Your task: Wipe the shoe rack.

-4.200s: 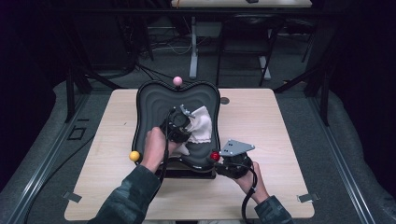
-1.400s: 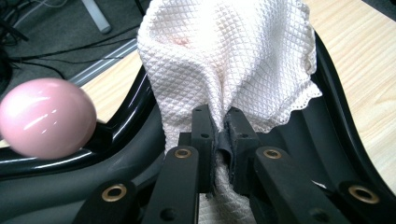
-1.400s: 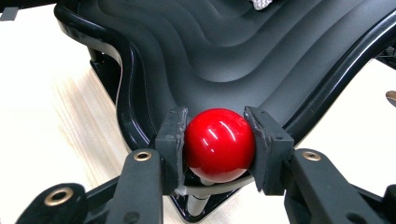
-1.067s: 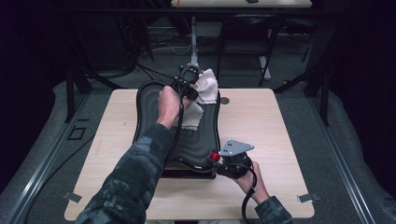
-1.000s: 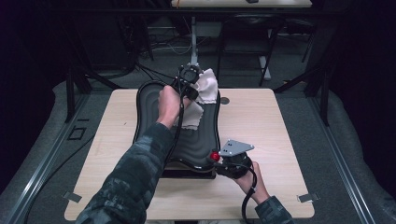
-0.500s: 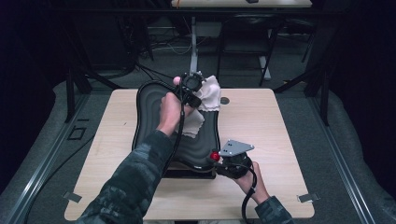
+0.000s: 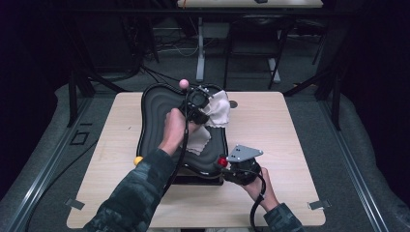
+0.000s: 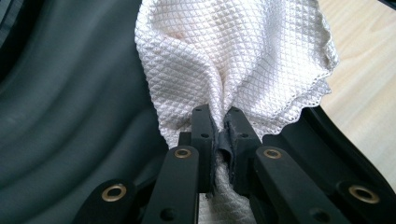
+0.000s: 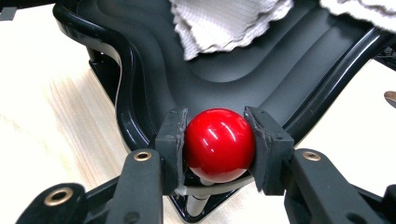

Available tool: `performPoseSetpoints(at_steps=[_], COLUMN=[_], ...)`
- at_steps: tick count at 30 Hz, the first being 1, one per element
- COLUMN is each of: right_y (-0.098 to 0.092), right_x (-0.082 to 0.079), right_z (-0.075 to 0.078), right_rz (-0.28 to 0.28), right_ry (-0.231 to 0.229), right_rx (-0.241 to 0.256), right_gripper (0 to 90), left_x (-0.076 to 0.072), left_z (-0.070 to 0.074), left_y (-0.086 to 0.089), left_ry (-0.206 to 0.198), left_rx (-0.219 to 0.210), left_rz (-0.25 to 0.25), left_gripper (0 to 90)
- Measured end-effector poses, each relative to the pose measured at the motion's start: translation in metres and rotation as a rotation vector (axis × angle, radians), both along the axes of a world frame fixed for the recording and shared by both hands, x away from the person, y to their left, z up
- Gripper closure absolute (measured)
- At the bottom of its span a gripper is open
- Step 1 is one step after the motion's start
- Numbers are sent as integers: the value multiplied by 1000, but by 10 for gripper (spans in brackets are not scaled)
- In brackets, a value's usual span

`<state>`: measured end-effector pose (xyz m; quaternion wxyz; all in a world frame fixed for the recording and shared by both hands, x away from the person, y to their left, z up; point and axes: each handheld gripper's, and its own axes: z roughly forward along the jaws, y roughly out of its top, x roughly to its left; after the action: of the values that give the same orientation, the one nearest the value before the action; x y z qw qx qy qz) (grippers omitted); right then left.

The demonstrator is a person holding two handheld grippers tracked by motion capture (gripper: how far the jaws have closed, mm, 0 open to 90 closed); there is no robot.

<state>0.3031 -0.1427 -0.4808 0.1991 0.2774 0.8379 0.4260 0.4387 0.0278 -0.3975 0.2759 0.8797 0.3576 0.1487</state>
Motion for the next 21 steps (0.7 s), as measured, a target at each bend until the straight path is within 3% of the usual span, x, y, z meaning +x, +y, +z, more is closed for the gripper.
performPoseSetpoints(at_steps=[8, 21], right_y=[0, 0], right_x=[0, 0], right_z=[0, 0], right_rz=[-1, -2], right_ry=[0, -3], right_rx=[0, 1], right_gripper=[605, 605], left_x=[-19, -51], left_z=[-11, -31], left_y=[2, 6], left_ry=[6, 23], left_rx=[8, -26], left_rz=[-42, -83], left_gripper=[839, 839])
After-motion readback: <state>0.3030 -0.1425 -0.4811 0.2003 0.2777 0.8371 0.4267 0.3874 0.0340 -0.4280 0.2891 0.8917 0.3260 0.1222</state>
